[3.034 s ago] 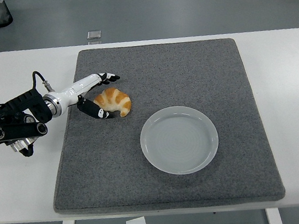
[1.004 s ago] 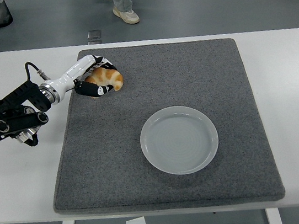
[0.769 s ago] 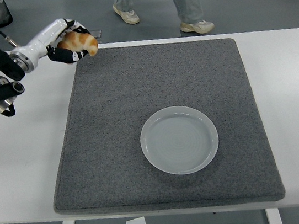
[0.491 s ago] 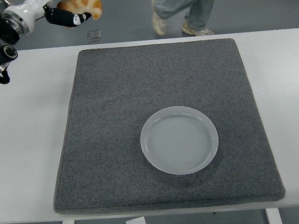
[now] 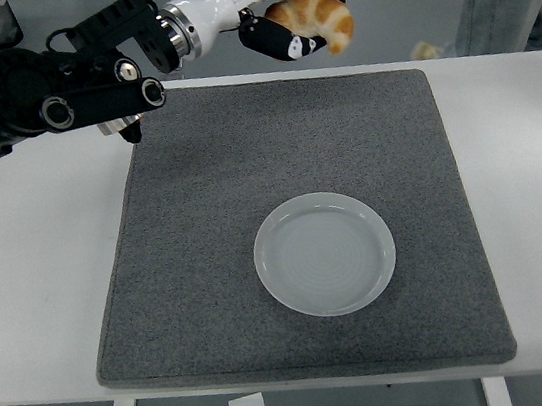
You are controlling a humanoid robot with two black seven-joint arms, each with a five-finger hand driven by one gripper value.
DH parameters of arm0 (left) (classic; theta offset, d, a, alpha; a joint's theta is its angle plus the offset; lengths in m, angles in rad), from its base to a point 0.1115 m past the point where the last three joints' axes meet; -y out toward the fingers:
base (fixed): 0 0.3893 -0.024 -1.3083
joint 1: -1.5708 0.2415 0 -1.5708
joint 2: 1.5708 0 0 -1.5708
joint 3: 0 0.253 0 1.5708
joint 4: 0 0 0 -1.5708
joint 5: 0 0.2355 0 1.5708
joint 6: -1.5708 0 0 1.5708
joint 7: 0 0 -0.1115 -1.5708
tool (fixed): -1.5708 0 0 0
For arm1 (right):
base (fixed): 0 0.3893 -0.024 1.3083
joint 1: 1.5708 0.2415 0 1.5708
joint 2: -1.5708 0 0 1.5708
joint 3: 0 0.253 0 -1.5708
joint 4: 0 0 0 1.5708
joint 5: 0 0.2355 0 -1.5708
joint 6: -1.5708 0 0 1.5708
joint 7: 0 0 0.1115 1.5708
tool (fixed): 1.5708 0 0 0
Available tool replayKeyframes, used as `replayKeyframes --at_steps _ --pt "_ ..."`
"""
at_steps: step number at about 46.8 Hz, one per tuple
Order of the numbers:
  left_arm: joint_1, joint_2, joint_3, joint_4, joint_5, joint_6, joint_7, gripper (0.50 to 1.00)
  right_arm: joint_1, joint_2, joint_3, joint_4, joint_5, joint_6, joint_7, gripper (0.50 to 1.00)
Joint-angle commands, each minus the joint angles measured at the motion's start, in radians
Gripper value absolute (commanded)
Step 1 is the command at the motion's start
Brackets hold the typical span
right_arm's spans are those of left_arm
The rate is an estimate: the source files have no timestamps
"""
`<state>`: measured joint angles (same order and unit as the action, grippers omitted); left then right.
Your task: Place the bread on the plate
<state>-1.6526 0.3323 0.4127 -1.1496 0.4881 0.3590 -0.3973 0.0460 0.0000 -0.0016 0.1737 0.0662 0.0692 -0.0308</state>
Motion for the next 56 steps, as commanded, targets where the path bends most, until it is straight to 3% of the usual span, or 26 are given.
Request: replayKeyframes --at_steps 1,9,20,56 --pt "0.007 -0.036 0.002 -0.030 0.020 0.017 -0.002 0.500 0.000 0.000 0.000 0.001 0.000 0.000 0.000 0.952" --pt "0.097 -0.102 0.017 -0.055 0.194 0.092 -0.003 0.500 0.000 0.000 0.000 0.001 0.000 0.000 0.000 0.952" --pt "0.263 -0.124 0.012 -0.053 0.346 0.155 -0.015 0.500 0.000 0.000 0.000 0.000 0.000 0.000 0.000 0.952" --pt "0.453 -0.131 0.015 -0.010 0.392 0.164 -0.017 0.500 0.000 0.000 0.000 0.000 0.000 0.000 0.000 0.952"
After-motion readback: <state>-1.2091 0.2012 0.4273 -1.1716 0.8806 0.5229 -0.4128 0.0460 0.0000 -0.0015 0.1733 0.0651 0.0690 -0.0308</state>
